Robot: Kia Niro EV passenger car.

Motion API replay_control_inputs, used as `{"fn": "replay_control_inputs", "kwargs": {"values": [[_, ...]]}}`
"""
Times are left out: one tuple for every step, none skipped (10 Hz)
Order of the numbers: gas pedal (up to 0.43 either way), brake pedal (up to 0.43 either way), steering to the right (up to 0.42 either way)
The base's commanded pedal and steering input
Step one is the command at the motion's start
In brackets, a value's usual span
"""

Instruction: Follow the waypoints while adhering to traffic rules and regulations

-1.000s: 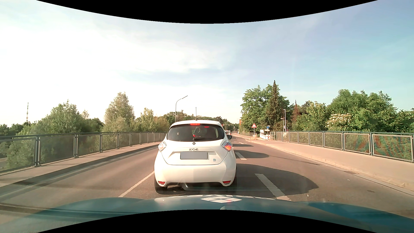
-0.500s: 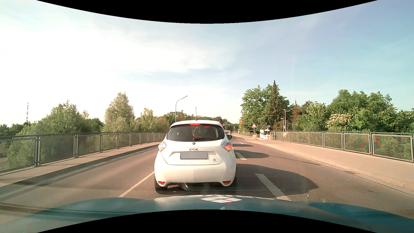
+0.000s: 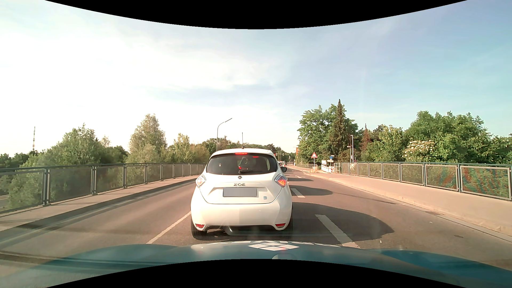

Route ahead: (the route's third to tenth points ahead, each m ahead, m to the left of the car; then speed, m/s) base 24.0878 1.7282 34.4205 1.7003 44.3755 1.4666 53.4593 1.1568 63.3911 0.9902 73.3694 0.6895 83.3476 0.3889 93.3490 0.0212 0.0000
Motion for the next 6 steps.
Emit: {"fn": "replay_control_inputs", "kwargs": {"values": [[0.000,0.299,-0.001],[0.000,0.299,-0.001],[0.000,0.299,-0.001],[0.000,0.299,-0.001],[0.000,0.299,-0.001],[0.000,0.299,-0.001]]}}
